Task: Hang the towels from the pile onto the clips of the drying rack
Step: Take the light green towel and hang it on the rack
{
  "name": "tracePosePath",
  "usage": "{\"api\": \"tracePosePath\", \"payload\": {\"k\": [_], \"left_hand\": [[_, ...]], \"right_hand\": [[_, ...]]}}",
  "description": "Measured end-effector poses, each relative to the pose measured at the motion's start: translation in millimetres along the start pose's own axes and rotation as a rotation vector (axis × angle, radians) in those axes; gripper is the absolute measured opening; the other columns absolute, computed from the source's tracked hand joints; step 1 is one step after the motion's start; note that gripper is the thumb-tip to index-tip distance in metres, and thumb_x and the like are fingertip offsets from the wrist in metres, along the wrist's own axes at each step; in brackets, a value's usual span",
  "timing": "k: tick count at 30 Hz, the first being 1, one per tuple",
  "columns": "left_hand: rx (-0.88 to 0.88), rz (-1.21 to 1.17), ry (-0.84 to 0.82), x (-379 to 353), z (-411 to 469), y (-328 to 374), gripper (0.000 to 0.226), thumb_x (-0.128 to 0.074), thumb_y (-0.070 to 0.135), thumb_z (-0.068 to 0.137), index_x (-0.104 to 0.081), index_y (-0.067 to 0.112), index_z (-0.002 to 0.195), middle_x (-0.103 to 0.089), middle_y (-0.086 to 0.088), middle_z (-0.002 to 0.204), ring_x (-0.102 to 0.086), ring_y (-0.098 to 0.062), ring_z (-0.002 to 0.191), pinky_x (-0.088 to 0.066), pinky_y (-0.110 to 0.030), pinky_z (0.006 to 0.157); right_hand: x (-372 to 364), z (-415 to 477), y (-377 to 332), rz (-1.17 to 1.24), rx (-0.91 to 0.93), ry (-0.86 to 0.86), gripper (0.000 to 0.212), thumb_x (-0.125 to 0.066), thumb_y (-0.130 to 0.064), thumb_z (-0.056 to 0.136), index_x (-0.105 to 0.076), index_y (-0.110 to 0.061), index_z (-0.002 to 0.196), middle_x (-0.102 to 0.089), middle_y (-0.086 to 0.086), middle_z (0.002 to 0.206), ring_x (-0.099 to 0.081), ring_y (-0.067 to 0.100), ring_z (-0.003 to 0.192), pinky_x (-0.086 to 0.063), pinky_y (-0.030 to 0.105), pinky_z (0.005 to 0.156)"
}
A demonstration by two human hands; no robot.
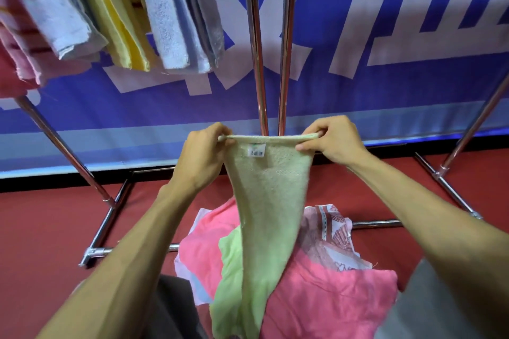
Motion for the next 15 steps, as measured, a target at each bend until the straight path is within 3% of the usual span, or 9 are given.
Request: {"api": "tracePosePath", "payload": {"k": [5, 9, 13, 15], "left_hand": [[0.034, -0.134, 0.101, 19, -8, 6, 0.012, -0.062, 0.014, 0.088, -0.073, 0.011, 0.094, -0.069, 0.006, 0.082, -0.065, -0.013, 0.08, -0.05, -0.028, 0.078], [0.03, -0.216, 0.139, 53, -2, 24, 0.016, -0.066, 0.009, 0.084, -0.076, 0.014, 0.095, -0.073, 0.008, 0.086, -0.062, 0.005, 0.074, -0.048, -0.017, 0.075], [0.025, -0.279, 0.182, 113, 20, 48, 0.015, -0.069, 0.009, 0.083, -0.076, 0.015, 0.095, -0.072, 0.005, 0.076, -0.053, 0.013, 0.056, -0.047, -0.015, 0.065], [-0.018, -0.251, 0.223, 155, 34, 70, 0.012, -0.067, 0.009, 0.085, -0.075, 0.012, 0.093, -0.066, 0.007, 0.067, -0.051, 0.009, 0.051, -0.048, -0.018, 0.062]], "right_hand": [[9, -9, -22, 0.385, -0.011, 0.06, 0.021, -0.084, -0.004, 0.063, -0.067, -0.014, 0.068, -0.062, -0.005, 0.058, -0.055, 0.005, 0.057, -0.048, 0.023, 0.059], [29, -9, -58, 0.265, -0.004, 0.19, 0.013, -0.083, -0.03, 0.064, -0.071, -0.028, 0.061, -0.069, -0.009, 0.063, -0.064, 0.01, 0.068, -0.057, 0.04, 0.075], [64, -12, -131, 0.279, 0.059, 0.343, 0.006, -0.077, -0.026, 0.073, -0.073, -0.023, 0.069, -0.07, -0.008, 0.068, -0.061, 0.005, 0.07, -0.05, 0.021, 0.066], [80, -9, -172, 0.41, 0.089, 0.369, 0.005, -0.074, -0.02, 0.077, -0.076, -0.015, 0.076, -0.073, 0.001, 0.074, -0.061, 0.007, 0.069, -0.052, 0.03, 0.068]]}}
Point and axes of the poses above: each hand's wrist, its own z-axis towards the middle knuckle, its own x-axis out of the back of the hand, y = z × x, the point moved 8 cm from there along z, towards the middle knuckle
